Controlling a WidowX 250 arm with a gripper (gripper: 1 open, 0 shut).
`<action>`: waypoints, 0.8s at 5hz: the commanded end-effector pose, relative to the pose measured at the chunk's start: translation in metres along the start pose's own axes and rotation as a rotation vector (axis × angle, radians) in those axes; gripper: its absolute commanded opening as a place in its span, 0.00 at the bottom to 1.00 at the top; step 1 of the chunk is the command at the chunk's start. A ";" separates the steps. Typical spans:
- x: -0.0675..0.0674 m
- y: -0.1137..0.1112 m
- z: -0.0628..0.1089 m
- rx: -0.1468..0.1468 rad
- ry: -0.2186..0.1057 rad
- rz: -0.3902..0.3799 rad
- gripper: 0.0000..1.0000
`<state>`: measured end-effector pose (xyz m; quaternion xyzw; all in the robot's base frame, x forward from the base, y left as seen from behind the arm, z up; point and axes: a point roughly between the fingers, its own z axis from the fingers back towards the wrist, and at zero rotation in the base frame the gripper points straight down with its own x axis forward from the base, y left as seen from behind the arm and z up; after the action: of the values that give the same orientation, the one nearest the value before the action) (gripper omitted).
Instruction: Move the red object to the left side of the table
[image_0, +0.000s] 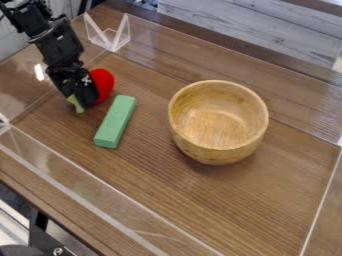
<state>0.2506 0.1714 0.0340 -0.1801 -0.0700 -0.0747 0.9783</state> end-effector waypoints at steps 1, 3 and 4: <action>0.013 0.005 0.036 0.051 -0.037 -0.021 1.00; 0.016 0.011 0.040 0.020 -0.010 -0.013 1.00; 0.018 0.009 0.036 0.005 0.006 -0.021 1.00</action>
<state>0.2606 0.1850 0.0530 -0.1972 -0.0535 -0.0777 0.9758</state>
